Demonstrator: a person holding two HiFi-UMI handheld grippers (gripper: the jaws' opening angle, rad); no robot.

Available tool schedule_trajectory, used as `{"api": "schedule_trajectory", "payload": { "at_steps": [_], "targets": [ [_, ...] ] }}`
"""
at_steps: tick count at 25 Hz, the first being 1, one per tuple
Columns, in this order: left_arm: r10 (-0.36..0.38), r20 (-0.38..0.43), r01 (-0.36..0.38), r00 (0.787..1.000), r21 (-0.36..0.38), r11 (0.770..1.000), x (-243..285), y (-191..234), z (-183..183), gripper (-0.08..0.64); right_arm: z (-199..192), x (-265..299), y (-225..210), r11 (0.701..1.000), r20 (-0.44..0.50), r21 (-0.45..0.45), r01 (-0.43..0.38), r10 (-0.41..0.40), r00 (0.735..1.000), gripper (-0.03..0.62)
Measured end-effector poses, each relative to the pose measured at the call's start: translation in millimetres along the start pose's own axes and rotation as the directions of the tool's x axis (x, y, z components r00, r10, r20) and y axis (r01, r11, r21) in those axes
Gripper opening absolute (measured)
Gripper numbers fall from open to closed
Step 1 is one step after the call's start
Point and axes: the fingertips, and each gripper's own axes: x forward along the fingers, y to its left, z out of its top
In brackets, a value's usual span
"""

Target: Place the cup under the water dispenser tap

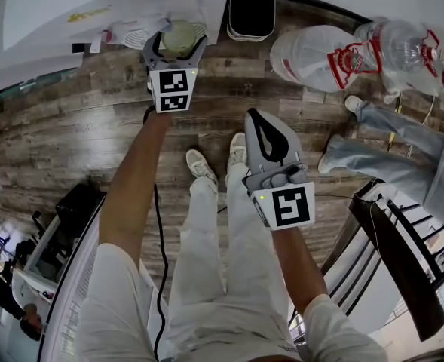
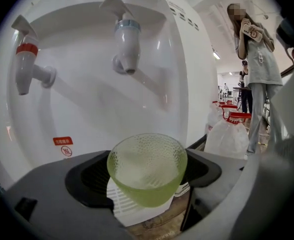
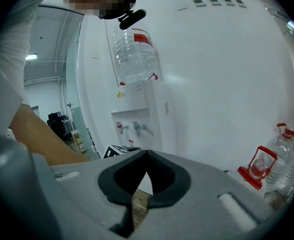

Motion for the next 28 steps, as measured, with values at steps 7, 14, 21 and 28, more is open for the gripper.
{"api": "schedule_trajectory", "payload": {
  "at_steps": [7, 14, 21, 28],
  "targets": [
    [-0.005, -0.015, 0.005, 1.0, -0.016, 1.0, -10.3, -1.4, 2.8, 0.465, 7.2, -2.9, 5.5, 1.0, 0.009, -0.008, -0.012, 0.012, 1.0, 0.0],
    [0.021, -0.029, -0.024, 0.999, -0.077, 0.997, -44.4, -2.7, 27.0, 0.471, 35.7, -21.0, 13.2, 1.0, 0.033, -0.01, -0.009, 0.009, 0.999, 0.0],
    [0.024, -0.006, -0.024, 1.0, -0.142, 0.99, -106.1, -17.1, 84.5, 0.471, 75.2, -55.2, 23.1, 1.0, 0.067, -0.006, 0.016, -0.016, 0.998, -0.002],
    [0.032, 0.042, -0.024, 0.999, -0.19, 0.982, -182.8, -27.8, 160.8, 0.471, 119.2, -100.2, 38.6, 1.0, 0.086, -0.013, 0.027, -0.026, 0.996, 0.0]
  ]
}}
